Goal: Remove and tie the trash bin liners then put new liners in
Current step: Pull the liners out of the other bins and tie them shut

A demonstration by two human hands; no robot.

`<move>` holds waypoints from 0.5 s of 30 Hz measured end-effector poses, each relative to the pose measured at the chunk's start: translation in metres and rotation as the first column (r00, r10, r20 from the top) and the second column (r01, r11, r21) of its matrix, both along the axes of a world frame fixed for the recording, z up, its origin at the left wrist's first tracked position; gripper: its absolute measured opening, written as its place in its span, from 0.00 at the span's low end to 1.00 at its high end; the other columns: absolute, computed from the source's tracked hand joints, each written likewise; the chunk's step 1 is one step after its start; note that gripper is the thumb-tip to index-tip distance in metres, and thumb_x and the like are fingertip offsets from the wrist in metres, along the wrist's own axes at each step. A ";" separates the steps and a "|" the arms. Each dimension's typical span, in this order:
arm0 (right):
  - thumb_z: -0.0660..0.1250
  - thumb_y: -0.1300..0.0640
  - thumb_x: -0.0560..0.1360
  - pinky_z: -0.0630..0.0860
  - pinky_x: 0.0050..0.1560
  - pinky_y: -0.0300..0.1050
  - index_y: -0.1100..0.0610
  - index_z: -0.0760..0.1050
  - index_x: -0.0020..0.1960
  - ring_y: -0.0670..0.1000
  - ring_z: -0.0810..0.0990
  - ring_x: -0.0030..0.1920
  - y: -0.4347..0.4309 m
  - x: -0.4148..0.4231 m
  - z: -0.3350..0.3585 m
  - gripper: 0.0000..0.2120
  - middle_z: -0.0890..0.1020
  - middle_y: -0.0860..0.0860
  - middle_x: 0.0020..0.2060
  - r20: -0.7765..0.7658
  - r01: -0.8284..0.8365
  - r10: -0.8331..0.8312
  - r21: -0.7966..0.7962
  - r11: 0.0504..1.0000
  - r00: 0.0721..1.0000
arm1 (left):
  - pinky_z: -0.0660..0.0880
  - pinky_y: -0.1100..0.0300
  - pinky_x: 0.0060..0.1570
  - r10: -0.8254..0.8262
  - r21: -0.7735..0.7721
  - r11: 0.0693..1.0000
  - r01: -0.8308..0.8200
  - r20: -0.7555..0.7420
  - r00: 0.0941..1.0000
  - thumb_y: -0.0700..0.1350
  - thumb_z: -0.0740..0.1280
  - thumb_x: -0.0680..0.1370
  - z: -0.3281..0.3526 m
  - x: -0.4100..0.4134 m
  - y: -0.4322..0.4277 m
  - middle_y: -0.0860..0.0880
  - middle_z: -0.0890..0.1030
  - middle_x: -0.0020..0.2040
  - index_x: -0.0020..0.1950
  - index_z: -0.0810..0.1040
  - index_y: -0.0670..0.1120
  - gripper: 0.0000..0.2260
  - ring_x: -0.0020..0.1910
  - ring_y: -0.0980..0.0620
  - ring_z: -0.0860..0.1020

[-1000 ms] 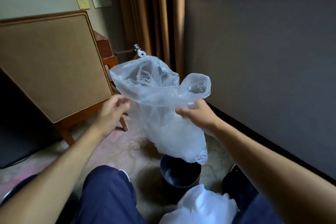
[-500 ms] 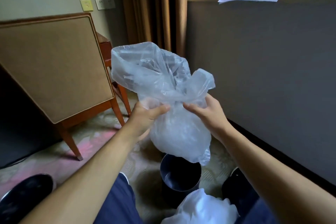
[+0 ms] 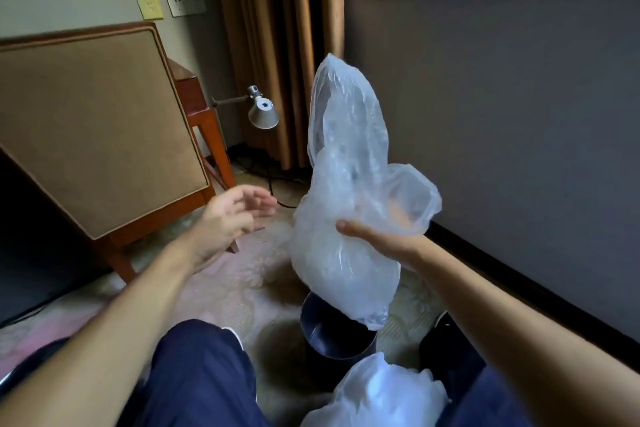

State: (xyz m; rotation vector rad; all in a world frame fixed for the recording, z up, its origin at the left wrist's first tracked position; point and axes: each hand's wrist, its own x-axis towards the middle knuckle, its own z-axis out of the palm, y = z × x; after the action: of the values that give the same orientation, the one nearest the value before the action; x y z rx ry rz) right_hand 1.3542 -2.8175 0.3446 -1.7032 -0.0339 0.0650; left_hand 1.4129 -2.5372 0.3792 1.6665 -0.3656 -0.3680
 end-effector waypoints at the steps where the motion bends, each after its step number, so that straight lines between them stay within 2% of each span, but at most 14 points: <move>1: 0.78 0.52 0.72 0.83 0.52 0.44 0.54 0.77 0.65 0.49 0.84 0.54 0.003 -0.001 0.001 0.24 0.84 0.51 0.56 -0.044 -0.026 0.028 0.048 0.999 0.999 | 0.73 0.48 0.68 -0.066 0.191 0.980 0.053 0.061 0.996 0.39 0.75 0.69 -0.005 -0.003 0.000 0.47 0.79 0.66 0.67 0.74 0.49 0.27 0.68 0.47 0.76; 2: 0.79 0.51 0.72 0.82 0.53 0.44 0.52 0.77 0.64 0.48 0.85 0.54 0.007 0.001 0.000 0.23 0.85 0.49 0.55 -0.044 -0.044 0.046 0.057 0.997 0.998 | 0.71 0.49 0.70 -0.151 0.325 0.938 0.119 0.075 0.986 0.45 0.80 0.69 -0.007 -0.009 -0.005 0.53 0.77 0.68 0.70 0.72 0.52 0.32 0.69 0.52 0.75; 3: 0.78 0.53 0.72 0.83 0.55 0.47 0.54 0.79 0.62 0.49 0.86 0.52 0.014 0.001 0.001 0.20 0.86 0.51 0.54 -0.005 -0.074 0.074 0.055 0.996 0.997 | 0.72 0.49 0.70 -0.210 0.388 0.906 0.169 0.063 0.976 0.51 0.81 0.67 -0.008 -0.014 -0.014 0.57 0.77 0.68 0.72 0.70 0.56 0.36 0.68 0.55 0.75; 6: 0.75 0.58 0.73 0.82 0.53 0.49 0.53 0.83 0.51 0.49 0.86 0.47 0.042 0.000 0.009 0.07 0.86 0.51 0.45 0.088 -0.117 0.128 -0.126 0.985 0.988 | 0.75 0.58 0.64 -0.318 0.434 0.866 0.247 0.099 0.943 0.57 0.81 0.65 -0.001 -0.031 -0.046 0.58 0.82 0.61 0.68 0.74 0.59 0.34 0.61 0.60 0.79; 7: 0.74 0.57 0.73 0.81 0.51 0.47 0.50 0.83 0.46 0.47 0.85 0.45 0.048 0.003 0.009 0.04 0.86 0.48 0.42 0.114 -0.129 0.154 -0.200 0.971 0.982 | 0.75 0.59 0.64 -0.352 0.482 0.842 0.244 0.146 0.924 0.59 0.81 0.63 0.000 -0.033 -0.053 0.59 0.83 0.59 0.66 0.76 0.59 0.33 0.60 0.61 0.79; 9: 0.72 0.55 0.72 0.79 0.47 0.45 0.46 0.81 0.40 0.44 0.83 0.42 0.052 0.006 0.013 0.05 0.84 0.44 0.37 0.106 -0.151 0.186 -0.273 0.950 0.977 | 0.75 0.55 0.64 -0.332 0.534 0.828 0.170 0.223 0.917 0.66 0.80 0.60 -0.001 -0.033 -0.061 0.58 0.83 0.57 0.64 0.77 0.59 0.35 0.59 0.61 0.79; 11: 0.72 0.50 0.70 0.81 0.50 0.49 0.45 0.81 0.43 0.47 0.85 0.45 0.049 0.008 0.015 0.03 0.85 0.46 0.40 0.087 -0.183 0.212 -0.264 0.947 0.973 | 0.75 0.54 0.64 -0.271 0.484 0.866 0.122 0.251 0.929 0.66 0.80 0.59 -0.005 -0.031 -0.063 0.56 0.83 0.57 0.65 0.77 0.57 0.37 0.59 0.59 0.80; 13: 0.75 0.46 0.71 0.81 0.58 0.50 0.47 0.82 0.52 0.49 0.85 0.52 0.044 0.004 0.018 0.11 0.86 0.47 0.45 0.026 -0.171 0.180 -0.216 0.961 0.983 | 0.75 0.58 0.63 -0.256 0.467 0.878 0.110 0.263 0.930 0.60 0.81 0.62 -0.008 -0.032 -0.067 0.55 0.83 0.57 0.65 0.78 0.54 0.33 0.59 0.59 0.80; 14: 0.76 0.44 0.72 0.79 0.60 0.47 0.49 0.81 0.57 0.49 0.83 0.55 0.041 0.002 0.020 0.17 0.85 0.47 0.47 0.021 -0.145 0.151 -0.169 0.975 0.988 | 0.75 0.61 0.61 -0.249 0.473 0.875 0.104 0.256 0.934 0.54 0.82 0.65 -0.010 -0.031 -0.068 0.56 0.83 0.56 0.64 0.79 0.55 0.29 0.57 0.60 0.80; 15: 0.76 0.39 0.70 0.77 0.60 0.43 0.53 0.78 0.63 0.50 0.81 0.59 0.038 -0.001 0.023 0.27 0.83 0.47 0.49 0.027 -0.134 0.139 -0.135 0.982 0.990 | 0.76 0.63 0.56 -0.231 0.488 0.869 0.088 0.242 0.942 0.49 0.81 0.67 -0.013 -0.030 -0.068 0.57 0.84 0.55 0.62 0.79 0.55 0.25 0.55 0.62 0.81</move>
State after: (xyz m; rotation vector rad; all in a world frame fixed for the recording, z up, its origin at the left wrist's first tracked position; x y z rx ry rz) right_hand 1.3534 -2.7797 0.3672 -1.8333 -0.1768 0.1411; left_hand 1.3828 -2.6048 0.3667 2.1886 -0.6836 -0.3506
